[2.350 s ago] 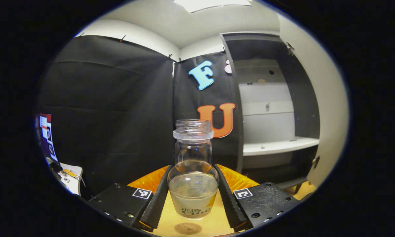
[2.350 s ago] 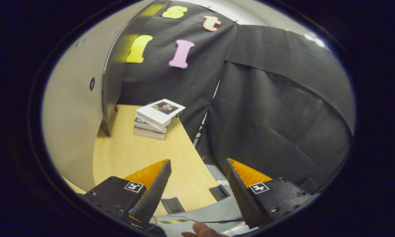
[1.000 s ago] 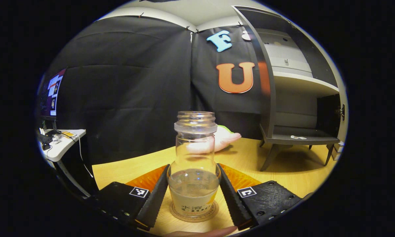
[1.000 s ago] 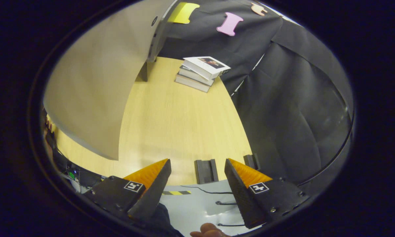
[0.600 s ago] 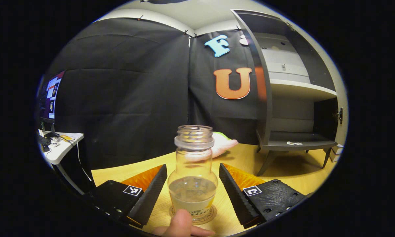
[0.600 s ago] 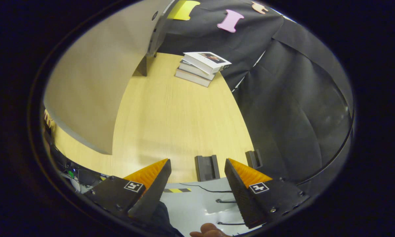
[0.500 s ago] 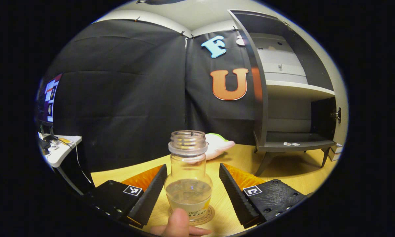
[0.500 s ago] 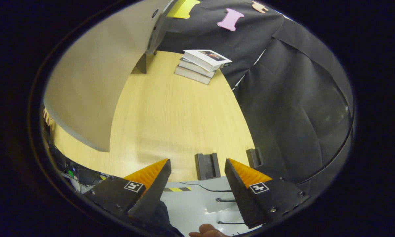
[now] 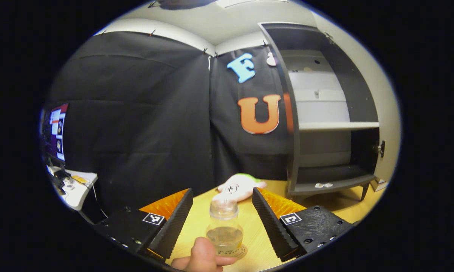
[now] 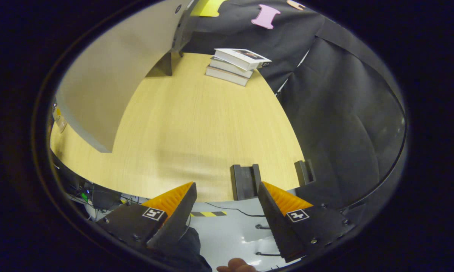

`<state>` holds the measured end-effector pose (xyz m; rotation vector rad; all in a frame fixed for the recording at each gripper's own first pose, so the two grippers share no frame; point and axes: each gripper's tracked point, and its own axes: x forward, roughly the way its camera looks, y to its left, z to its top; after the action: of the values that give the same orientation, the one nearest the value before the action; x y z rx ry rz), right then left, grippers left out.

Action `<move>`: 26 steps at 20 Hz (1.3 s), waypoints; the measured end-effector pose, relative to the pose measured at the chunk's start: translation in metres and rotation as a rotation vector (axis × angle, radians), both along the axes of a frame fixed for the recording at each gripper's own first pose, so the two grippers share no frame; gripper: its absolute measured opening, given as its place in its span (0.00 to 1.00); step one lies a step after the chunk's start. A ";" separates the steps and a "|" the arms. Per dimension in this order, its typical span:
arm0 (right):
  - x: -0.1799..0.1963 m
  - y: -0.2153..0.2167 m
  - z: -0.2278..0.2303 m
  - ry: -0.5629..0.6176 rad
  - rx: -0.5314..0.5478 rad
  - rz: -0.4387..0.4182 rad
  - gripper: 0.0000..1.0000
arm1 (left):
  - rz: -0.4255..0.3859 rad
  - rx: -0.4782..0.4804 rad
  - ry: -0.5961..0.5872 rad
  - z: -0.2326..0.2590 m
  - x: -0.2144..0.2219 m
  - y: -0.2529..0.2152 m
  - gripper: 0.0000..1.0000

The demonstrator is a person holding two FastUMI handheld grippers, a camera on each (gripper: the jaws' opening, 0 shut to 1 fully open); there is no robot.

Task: Open the cabinet door with the right hand, grasp the bottle in the cabinet with the left hand and place it on the coaster, then close the cabinet door with the right hand.

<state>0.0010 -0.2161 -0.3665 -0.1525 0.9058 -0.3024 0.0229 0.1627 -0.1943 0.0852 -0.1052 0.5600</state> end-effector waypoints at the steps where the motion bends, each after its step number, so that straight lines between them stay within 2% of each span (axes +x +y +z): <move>1: 0.002 -0.001 -0.004 0.000 0.018 -0.008 1.00 | -0.011 0.033 -0.014 0.021 -0.007 -0.008 0.95; 4: 0.023 0.004 -0.001 -0.053 0.117 -0.009 1.00 | -0.038 0.109 -0.030 0.078 -0.024 -0.035 0.95; 10: 0.068 0.005 0.050 -0.228 0.244 -0.031 1.00 | -0.077 0.162 -0.043 0.181 -0.065 -0.093 0.96; 14: 0.081 -0.004 0.100 -0.340 0.390 -0.074 1.00 | -0.145 0.061 -0.026 0.211 -0.071 -0.138 0.96; 17: 0.097 -0.023 0.174 -0.497 0.505 -0.088 1.00 | -0.184 0.009 -0.001 0.229 -0.065 -0.162 0.96; 21: 0.105 -0.025 0.296 -0.703 0.681 0.021 0.99 | -0.182 -0.050 -0.005 0.242 -0.059 -0.183 0.96; 23: 0.096 -0.012 0.355 -0.779 0.762 0.121 0.98 | -0.171 -0.059 -0.009 0.245 -0.057 -0.187 0.96; 24: 0.096 0.011 0.373 -0.774 0.799 0.206 1.00 | -0.187 -0.068 -0.010 0.242 -0.054 -0.193 0.96; 26: 0.090 0.032 0.384 -0.775 0.822 0.305 1.00 | -0.206 -0.079 -0.003 0.236 -0.051 -0.197 0.97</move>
<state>0.0908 -0.1841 0.0172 0.5561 0.1735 0.3019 -0.0279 -0.0348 0.0415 -0.0032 -0.0932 0.3576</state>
